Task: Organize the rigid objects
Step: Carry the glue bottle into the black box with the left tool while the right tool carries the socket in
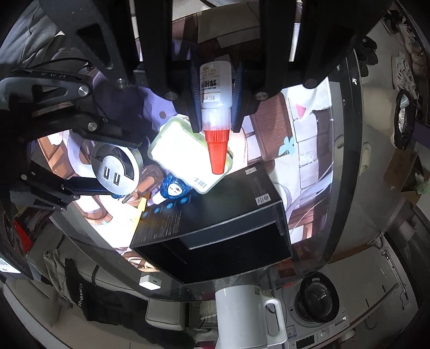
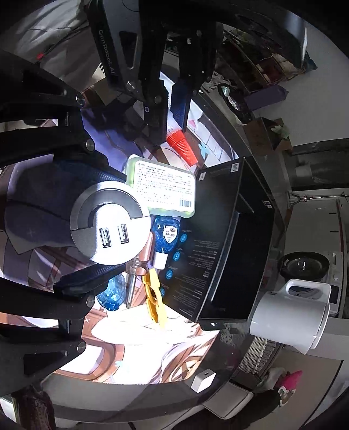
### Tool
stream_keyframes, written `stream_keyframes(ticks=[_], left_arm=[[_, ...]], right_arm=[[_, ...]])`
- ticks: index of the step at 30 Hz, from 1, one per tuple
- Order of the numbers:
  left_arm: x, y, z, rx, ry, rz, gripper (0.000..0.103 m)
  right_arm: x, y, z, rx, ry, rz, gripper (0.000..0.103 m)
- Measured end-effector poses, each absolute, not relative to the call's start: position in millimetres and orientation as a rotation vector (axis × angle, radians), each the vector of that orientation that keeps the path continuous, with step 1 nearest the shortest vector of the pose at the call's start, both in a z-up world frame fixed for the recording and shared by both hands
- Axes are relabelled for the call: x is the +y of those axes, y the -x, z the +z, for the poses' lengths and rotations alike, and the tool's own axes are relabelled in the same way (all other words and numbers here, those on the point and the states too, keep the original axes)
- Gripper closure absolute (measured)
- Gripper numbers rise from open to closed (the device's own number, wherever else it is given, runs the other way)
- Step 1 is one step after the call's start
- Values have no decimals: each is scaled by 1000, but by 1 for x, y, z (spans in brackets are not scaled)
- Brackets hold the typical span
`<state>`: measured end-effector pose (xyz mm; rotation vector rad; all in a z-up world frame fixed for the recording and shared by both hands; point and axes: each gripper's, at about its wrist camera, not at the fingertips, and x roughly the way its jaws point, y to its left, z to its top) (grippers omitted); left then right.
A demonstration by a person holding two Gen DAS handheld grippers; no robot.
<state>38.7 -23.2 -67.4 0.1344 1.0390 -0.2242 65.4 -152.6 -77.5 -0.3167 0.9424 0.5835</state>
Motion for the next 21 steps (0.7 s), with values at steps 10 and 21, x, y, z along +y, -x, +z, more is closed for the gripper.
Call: stream_keyframes(ticks=[10, 21], left_arm=[[-20, -39, -7, 799, -54, -236, 84], [1, -69, 42, 577, 38, -157, 84]], right_arm=[[-156, -55, -23, 692, 209, 614, 44], [-172, -73, 45, 402, 139, 518, 44]])
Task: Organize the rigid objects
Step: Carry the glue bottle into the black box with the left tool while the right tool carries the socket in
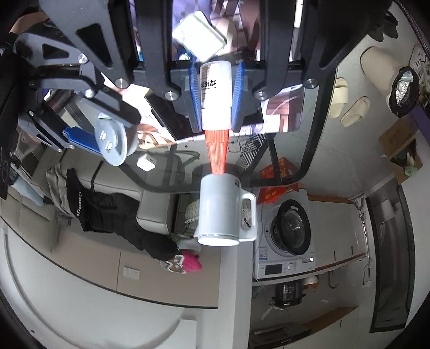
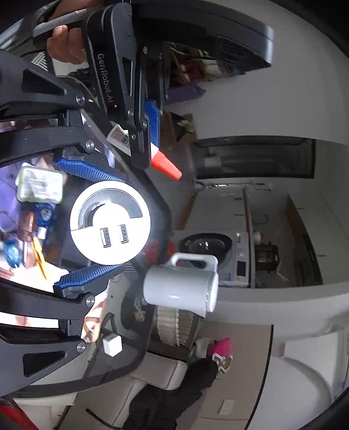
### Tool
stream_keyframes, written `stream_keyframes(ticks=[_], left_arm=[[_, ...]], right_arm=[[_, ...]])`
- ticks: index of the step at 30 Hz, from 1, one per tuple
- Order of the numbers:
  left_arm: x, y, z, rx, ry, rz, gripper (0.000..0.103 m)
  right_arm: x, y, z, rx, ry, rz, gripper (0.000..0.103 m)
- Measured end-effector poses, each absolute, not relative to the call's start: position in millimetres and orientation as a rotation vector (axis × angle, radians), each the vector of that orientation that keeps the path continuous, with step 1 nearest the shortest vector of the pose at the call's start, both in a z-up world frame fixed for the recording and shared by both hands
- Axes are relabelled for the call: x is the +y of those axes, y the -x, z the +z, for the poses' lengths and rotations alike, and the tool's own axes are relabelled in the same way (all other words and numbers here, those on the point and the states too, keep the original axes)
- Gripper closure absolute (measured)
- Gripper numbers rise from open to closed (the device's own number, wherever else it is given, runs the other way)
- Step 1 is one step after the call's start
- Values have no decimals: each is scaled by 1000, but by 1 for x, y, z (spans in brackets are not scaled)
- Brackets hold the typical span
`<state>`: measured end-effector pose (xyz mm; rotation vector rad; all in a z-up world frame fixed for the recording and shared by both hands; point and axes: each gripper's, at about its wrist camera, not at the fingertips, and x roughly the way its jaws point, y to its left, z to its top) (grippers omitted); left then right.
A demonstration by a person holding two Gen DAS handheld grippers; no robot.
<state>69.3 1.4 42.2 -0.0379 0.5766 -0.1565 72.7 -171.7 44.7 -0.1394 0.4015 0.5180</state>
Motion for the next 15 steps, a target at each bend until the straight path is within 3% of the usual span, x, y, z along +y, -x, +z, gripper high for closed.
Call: stream_keyframes(ticks=[7, 15], left_arm=[[1, -103, 29, 564, 55, -116, 84], [-8, -159, -32, 803, 98, -133, 84]], right_arm=[[-174, -108, 48, 384, 92, 468, 44], [-167, -167, 15, 566, 8, 470, 44]])
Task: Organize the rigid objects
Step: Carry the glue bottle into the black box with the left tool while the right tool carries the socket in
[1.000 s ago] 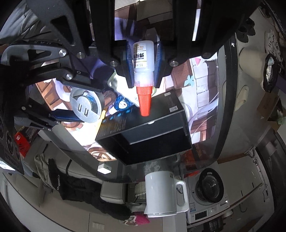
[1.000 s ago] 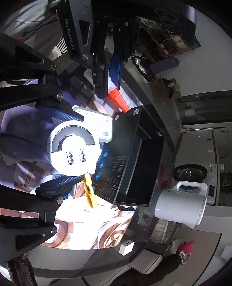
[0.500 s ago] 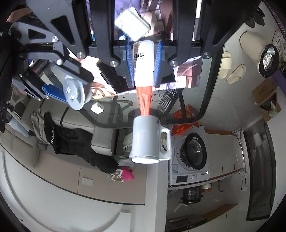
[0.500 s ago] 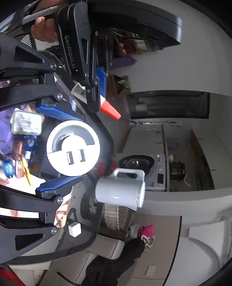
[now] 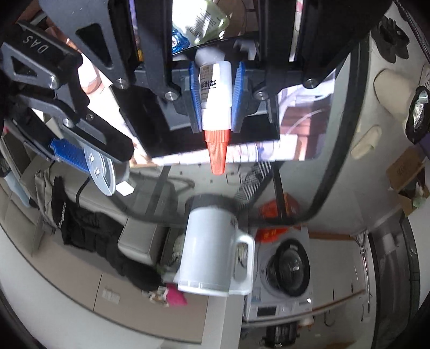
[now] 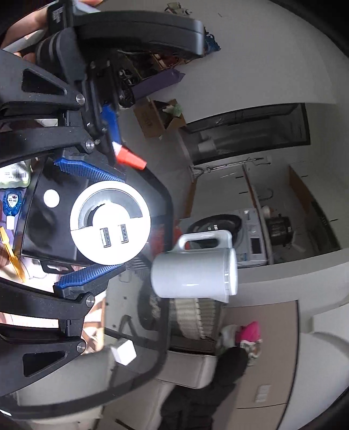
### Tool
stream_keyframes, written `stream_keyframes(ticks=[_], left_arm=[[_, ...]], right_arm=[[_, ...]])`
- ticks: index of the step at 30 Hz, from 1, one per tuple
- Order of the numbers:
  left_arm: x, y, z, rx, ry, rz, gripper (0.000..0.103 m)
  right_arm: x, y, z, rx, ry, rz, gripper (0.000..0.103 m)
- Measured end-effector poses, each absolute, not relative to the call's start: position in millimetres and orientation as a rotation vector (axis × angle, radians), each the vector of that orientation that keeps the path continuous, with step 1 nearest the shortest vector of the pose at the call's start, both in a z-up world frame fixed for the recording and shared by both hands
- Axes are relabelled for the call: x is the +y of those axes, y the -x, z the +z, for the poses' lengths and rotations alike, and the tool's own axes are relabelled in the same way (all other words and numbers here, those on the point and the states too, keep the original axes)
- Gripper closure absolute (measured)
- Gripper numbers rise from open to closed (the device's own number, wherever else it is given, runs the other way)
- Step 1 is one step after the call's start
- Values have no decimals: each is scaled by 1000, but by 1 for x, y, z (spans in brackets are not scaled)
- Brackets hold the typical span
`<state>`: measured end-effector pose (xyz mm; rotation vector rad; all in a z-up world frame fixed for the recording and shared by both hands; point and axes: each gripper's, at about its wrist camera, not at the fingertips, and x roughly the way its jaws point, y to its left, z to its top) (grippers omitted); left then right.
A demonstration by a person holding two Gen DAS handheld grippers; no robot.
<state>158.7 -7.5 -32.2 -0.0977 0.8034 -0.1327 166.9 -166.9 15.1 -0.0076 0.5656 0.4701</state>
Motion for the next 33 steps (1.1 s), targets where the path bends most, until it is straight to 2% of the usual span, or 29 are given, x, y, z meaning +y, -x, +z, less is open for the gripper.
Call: stream_keyframes(ticks=[9, 13, 25, 26, 30, 33], left_arm=[[-26, -168, -72, 1001, 8, -152, 84], [-30, -163, -74, 1020, -31, -151, 84], [-29, -154, -78, 1054, -60, -159, 82], [-28, -154, -77, 1053, -58, -159, 79], [-27, -151, -73, 1028, -51, -162, 55], [-29, -148, -68, 1008, -57, -174, 55]], right_arm=[[-157, -189, -32, 759, 53, 471, 44], [-159, -193, -51, 867, 15, 512, 45], [-146, -183, -51, 947, 101, 470, 44], [-147, -183, -50, 946, 97, 472, 44], [-150, -183, -48, 943, 65, 485, 41], [-154, -182, -46, 937, 48, 494, 40]])
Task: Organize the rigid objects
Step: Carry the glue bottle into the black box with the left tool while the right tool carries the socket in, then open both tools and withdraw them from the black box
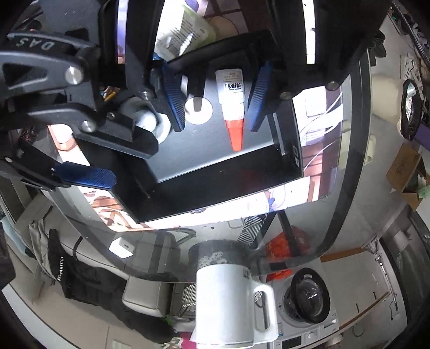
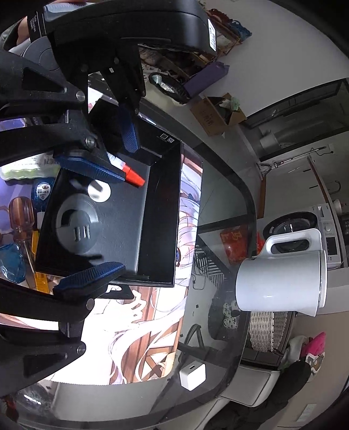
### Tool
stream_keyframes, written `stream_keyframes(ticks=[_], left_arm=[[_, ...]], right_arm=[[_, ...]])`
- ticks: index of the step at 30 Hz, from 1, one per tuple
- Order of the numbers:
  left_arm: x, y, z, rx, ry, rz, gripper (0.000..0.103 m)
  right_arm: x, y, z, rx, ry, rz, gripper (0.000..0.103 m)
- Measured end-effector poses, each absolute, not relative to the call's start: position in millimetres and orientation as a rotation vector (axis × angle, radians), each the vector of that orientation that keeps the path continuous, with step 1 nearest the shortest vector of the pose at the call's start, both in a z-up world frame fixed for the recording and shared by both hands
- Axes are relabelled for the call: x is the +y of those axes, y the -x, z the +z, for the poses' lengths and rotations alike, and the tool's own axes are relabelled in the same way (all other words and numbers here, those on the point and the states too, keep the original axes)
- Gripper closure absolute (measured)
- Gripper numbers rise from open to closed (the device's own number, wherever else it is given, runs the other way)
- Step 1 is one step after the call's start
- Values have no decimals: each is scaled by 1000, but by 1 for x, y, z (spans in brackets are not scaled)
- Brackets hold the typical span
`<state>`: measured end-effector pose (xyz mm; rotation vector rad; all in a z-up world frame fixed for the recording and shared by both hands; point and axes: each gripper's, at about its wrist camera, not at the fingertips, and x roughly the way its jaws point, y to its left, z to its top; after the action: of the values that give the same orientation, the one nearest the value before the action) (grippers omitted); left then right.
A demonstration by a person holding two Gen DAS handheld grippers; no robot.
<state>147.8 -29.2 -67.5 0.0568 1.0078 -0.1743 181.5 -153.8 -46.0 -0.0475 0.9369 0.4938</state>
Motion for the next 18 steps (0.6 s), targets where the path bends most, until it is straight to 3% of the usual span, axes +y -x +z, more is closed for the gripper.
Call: stream_keyframes(ticks=[12, 18], left_arm=[[-27, -121, -40, 1000, -7, -219, 51], [-39, -98, -40, 1031, -41, -254, 50]], right_arm=[[-170, -147, -10, 800, 108, 485, 36], [-188, -136, -15, 894, 99, 482, 34]])
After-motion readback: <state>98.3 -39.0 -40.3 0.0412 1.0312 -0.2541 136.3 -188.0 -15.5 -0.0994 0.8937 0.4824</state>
